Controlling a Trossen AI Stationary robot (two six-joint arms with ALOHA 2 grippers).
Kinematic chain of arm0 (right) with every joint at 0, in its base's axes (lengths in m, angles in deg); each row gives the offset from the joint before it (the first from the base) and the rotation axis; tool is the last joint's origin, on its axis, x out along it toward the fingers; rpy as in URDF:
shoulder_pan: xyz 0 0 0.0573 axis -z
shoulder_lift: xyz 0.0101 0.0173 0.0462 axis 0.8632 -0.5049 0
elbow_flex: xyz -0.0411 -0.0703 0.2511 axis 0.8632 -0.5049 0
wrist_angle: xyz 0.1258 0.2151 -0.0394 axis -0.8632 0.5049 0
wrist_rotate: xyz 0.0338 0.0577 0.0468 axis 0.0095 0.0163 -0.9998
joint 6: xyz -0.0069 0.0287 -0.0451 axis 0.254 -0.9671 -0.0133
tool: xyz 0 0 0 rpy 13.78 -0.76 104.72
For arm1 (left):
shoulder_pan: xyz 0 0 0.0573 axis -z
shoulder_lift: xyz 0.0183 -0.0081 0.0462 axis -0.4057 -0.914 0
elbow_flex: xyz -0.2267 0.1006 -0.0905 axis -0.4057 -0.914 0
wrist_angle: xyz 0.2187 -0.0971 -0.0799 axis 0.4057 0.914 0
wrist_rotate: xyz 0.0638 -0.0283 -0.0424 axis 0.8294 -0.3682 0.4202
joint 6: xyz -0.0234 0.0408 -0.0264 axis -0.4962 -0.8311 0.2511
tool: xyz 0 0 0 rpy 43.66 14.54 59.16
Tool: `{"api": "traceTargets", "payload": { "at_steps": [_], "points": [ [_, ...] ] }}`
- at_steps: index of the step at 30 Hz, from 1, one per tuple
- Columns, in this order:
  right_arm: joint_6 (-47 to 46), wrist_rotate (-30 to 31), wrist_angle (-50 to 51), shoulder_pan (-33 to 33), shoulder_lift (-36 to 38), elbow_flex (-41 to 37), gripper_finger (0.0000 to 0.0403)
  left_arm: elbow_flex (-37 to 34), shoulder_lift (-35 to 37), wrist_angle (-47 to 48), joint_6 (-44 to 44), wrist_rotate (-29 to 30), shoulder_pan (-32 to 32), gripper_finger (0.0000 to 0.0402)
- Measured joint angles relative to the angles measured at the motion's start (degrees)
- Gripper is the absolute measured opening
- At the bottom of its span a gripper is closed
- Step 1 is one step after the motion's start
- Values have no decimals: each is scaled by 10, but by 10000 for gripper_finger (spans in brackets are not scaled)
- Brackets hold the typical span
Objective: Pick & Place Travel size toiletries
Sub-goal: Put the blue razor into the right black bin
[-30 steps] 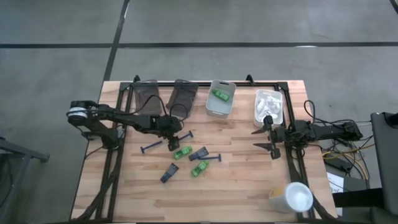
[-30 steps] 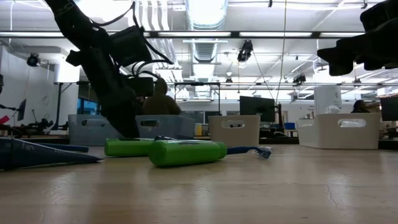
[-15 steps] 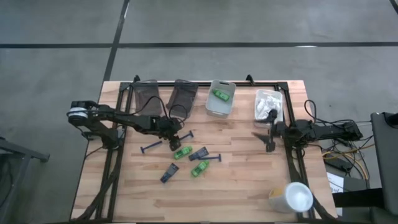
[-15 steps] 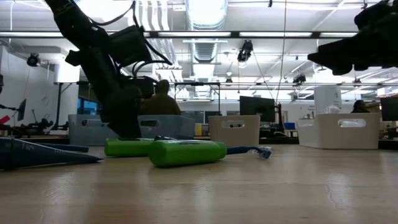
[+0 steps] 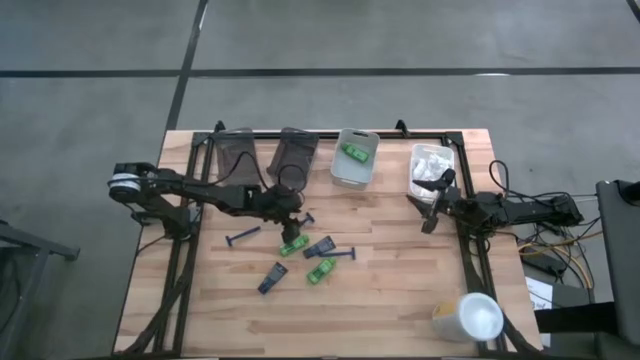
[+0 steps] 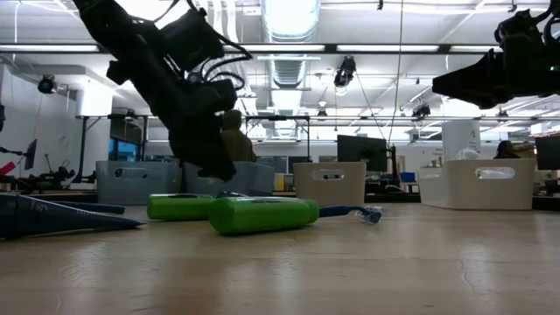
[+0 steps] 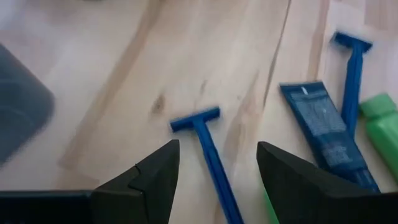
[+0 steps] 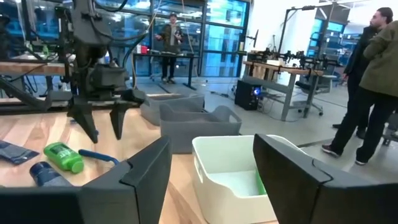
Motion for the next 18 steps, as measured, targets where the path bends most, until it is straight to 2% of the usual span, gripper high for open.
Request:
{"api": "traceTargets", "payload": {
  "at_steps": [3, 9, 18],
  "points": [
    [0, 0, 0, 0, 0, 0, 219, 1, -4, 10, -1, 17, 1, 220],
    [0, 0, 0, 0, 0, 0, 234, 0, -34, 102, 26, 40, 17, 220],
    [0, 0, 0, 0, 0, 0, 264, 3, -72, 106, 26, 72, 41, 220]
  ]
}}
